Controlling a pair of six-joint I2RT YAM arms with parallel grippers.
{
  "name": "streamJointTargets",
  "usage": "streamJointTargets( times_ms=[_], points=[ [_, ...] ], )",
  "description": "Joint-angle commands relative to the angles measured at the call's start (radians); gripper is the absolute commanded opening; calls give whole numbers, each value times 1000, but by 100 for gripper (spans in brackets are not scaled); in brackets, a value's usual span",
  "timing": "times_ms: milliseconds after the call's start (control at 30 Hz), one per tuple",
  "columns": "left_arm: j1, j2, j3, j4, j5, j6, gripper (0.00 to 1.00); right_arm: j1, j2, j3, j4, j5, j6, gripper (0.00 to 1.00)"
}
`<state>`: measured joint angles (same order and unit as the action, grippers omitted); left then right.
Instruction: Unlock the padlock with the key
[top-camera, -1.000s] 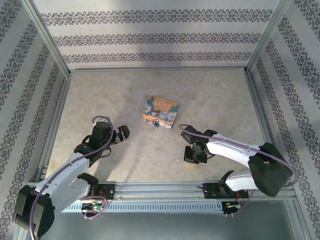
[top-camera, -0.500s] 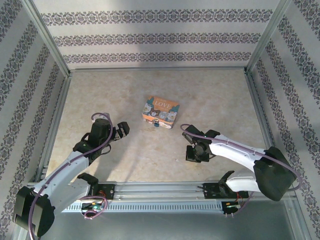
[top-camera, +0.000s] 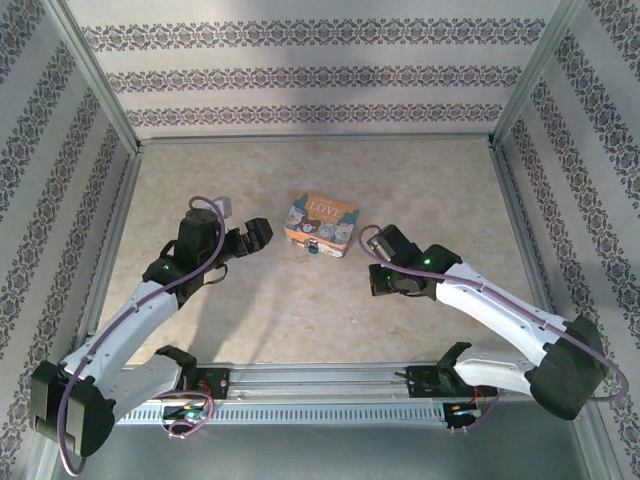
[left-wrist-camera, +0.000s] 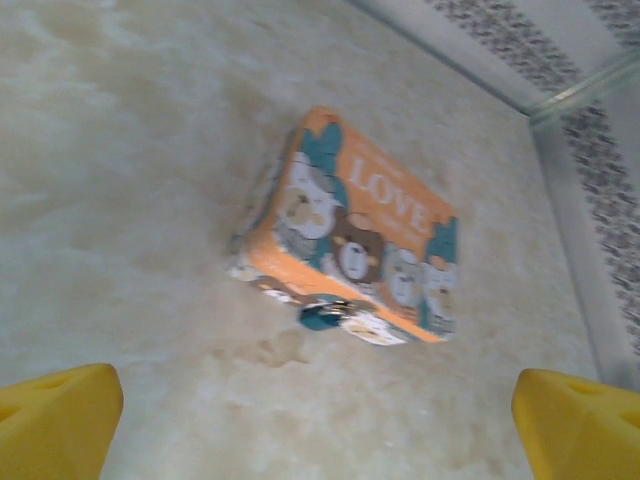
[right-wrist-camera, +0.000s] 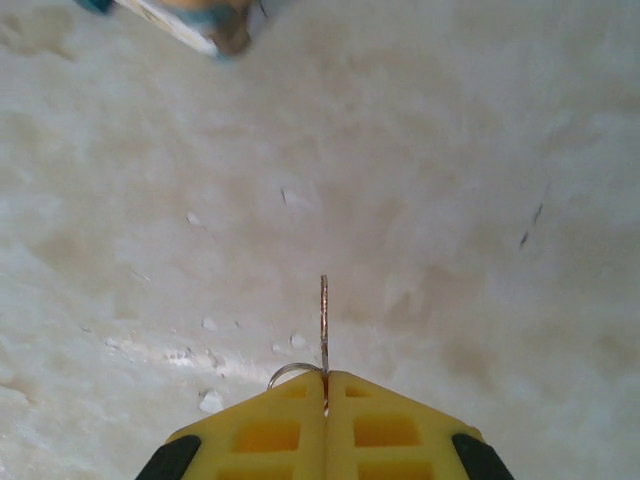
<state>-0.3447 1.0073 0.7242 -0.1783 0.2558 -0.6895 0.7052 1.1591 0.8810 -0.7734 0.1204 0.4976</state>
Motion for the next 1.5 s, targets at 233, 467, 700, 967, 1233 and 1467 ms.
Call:
streamJointTargets(
  times_ms=[233,467,700,967,1233,1467],
  points=[
    [12,80,70,61,237,-222,100,5,13,151,123,62,-407,0],
    [48,119,-37,322,366,-543,99,6,14,164,261,-25,-652,0],
    [50,134,-123,577,398,-786,99,1,-20,117,370,-232,-929,0],
    [48,121,-59,391,415,-885,94,-101,-2,124,373,-559,-1028,0],
    [30,99,-52,403,395,-909,85,-104,58,149,378,-585,-1078,0],
    [-6,131,-33,408,382,-902,78,-76,113,172,392,-489,-1071,0]
  ],
)
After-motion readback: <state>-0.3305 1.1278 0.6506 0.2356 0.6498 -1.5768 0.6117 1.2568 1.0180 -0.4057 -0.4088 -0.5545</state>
